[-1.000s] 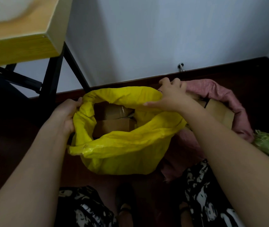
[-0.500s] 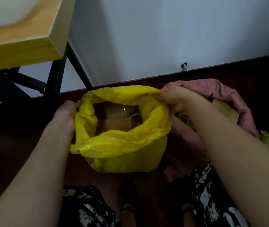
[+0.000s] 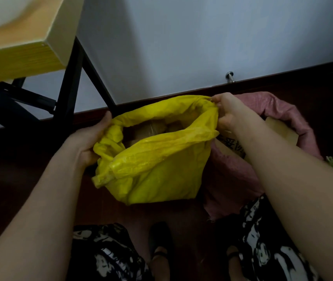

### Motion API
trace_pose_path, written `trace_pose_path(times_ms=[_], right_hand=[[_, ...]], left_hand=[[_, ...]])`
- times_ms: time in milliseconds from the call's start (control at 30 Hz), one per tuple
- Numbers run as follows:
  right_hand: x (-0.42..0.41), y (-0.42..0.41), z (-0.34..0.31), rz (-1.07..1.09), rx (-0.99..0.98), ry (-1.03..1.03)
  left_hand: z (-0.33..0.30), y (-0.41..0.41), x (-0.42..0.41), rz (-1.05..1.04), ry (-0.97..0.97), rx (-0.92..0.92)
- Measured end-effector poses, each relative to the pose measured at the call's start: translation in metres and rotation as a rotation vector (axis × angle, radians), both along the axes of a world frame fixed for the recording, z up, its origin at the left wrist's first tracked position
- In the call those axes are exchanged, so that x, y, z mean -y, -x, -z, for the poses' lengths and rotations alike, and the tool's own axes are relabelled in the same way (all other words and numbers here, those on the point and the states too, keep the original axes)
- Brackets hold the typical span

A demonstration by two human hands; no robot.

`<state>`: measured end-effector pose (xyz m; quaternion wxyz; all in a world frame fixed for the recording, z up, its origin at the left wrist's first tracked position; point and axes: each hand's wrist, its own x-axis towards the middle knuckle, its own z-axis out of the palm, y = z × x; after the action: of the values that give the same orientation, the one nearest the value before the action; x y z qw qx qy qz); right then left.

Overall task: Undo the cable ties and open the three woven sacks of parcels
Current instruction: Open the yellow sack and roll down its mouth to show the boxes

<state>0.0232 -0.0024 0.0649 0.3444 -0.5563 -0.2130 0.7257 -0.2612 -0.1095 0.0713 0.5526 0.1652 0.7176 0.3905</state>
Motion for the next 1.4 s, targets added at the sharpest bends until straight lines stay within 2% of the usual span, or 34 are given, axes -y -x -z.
trace_pose_path(times_ms=[100,133,167,233,333,400,567,667,733,833,967,1067,1133,1233,1333,1400], right_hand=[[-0.002,-0.005,0.0,0.06,-0.002,-0.014],[-0.005,-0.004,0.003,0.065,0.013,-0.019],[-0.005,-0.003,0.006,0.063,0.047,-0.032],[-0.012,-0.005,0.011,0.096,0.094,-0.04],[-0.023,-0.012,0.02,0.099,0.198,-0.053],[-0.023,-0.013,0.021,0.123,0.171,-0.038],[-0.032,-0.021,0.055,0.067,0.316,-0.12],[0.008,-0.013,0.013,-0.072,0.509,-0.129],[0.025,-0.009,0.003,-0.174,0.563,-0.108],[0.041,-0.006,0.007,-0.261,0.476,0.011],[0.055,0.005,0.011,-0.171,0.336,0.049],[0.046,0.001,0.018,-0.022,0.175,0.092],[0.042,-0.003,0.022,0.012,0.129,0.011],[0.041,-0.01,0.006,0.022,0.054,0.08],[0.046,-0.009,-0.005,0.083,-0.142,0.016],[0.032,-0.005,0.001,0.173,-0.221,0.076]], left_hand=[[0.001,0.003,0.017,0.214,0.061,-0.397],[0.003,0.002,0.022,0.257,0.107,-0.476],[0.005,0.0,0.027,0.271,0.13,-0.477],[0.005,-0.003,0.034,0.177,0.117,-0.338],[0.004,0.004,0.031,-0.237,0.035,0.037],[0.007,0.006,0.028,-0.44,0.006,0.205],[0.018,-0.005,0.021,-0.382,-0.013,0.179],[0.014,-0.015,0.022,-0.335,-0.026,0.16],[0.01,-0.025,0.027,-0.287,-0.001,0.159],[0.008,-0.034,0.035,-0.283,0.077,0.196],[0.005,-0.039,0.04,-0.335,0.137,0.288],[0.006,-0.038,0.041,-0.516,0.065,0.419],[0.006,-0.032,0.04,-0.672,-0.02,0.527],[0.002,-0.029,0.037,-0.771,-0.069,0.502],[0.002,-0.031,0.032,-0.758,-0.046,0.497],[0.002,-0.031,0.03,-0.705,0.001,0.434]])
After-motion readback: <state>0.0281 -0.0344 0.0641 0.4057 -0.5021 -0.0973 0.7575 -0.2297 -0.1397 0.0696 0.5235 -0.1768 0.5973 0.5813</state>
